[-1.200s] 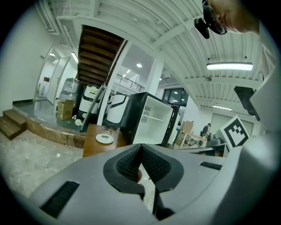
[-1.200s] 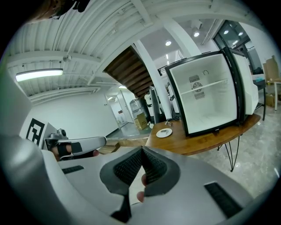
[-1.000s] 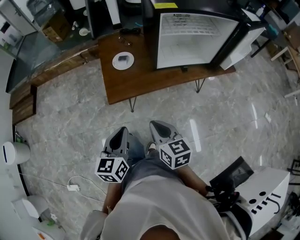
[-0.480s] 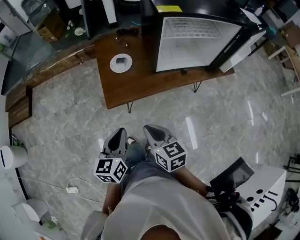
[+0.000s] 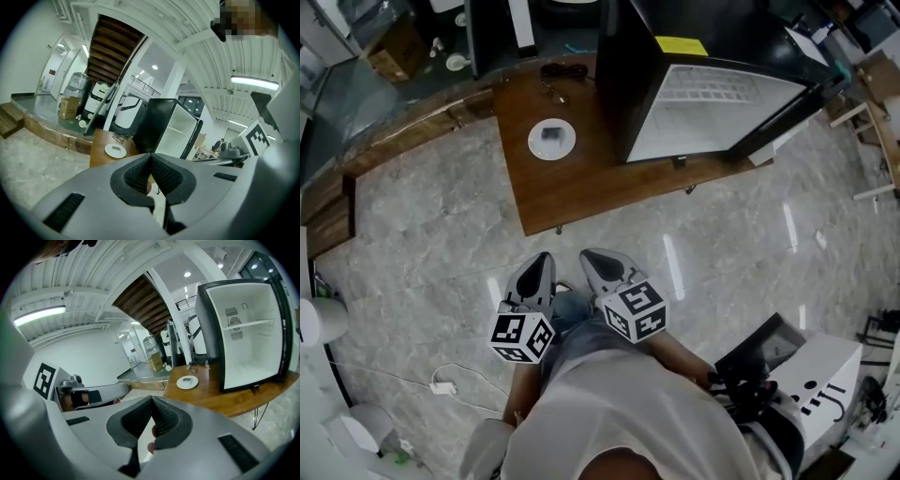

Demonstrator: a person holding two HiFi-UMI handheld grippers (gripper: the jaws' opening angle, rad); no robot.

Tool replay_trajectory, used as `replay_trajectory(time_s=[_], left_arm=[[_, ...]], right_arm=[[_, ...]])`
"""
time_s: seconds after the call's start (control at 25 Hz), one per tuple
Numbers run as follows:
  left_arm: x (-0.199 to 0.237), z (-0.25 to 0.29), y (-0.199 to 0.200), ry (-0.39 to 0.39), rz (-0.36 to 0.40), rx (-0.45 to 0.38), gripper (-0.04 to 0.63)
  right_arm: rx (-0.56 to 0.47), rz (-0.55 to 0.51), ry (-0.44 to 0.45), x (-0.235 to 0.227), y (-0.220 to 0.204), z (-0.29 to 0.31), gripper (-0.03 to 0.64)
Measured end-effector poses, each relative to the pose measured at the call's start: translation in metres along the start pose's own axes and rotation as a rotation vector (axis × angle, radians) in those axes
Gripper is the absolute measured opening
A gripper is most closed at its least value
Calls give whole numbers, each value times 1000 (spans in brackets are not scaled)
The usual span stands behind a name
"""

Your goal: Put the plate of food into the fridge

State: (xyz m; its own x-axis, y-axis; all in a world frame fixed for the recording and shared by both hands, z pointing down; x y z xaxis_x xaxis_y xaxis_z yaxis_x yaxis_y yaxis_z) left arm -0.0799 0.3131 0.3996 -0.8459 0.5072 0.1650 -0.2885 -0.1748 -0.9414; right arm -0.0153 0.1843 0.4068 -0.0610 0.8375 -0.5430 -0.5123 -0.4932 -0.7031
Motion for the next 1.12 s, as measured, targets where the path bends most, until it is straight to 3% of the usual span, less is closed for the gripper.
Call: replay_trajectory(time_s=[0.16, 0.32, 0.52, 0.76, 1.12], left_arm=[[50, 19, 30, -48, 12, -11, 11], [76, 25, 43, -109, 30, -8, 11], [115, 36, 48, -132, 37, 36, 11], [127, 55, 43, -165, 20, 46, 11], [145, 86, 48, -128, 22, 28, 11]], right_arm=[[-16, -11, -27, 22, 36, 41, 12], [-21, -7, -69, 37, 47, 59, 12], [-30, 28, -120, 49, 59, 78, 12], [-13, 41, -186, 37, 57, 82, 12], [-63, 40, -155, 5, 91, 120, 12]])
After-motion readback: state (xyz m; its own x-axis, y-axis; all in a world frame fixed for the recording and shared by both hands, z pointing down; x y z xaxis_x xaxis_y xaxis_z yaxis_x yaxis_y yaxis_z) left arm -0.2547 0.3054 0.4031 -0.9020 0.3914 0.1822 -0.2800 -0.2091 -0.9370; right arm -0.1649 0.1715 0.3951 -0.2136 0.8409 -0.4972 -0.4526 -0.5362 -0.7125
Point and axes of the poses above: the fingertips, and each gripper's own axes: z forward along the fingers, x to its left, y out of its top, the point moved 7 cm from there along -z, backward along the fingers, and after that the axes turned 15 degrees about z, right-handed, at the moved point
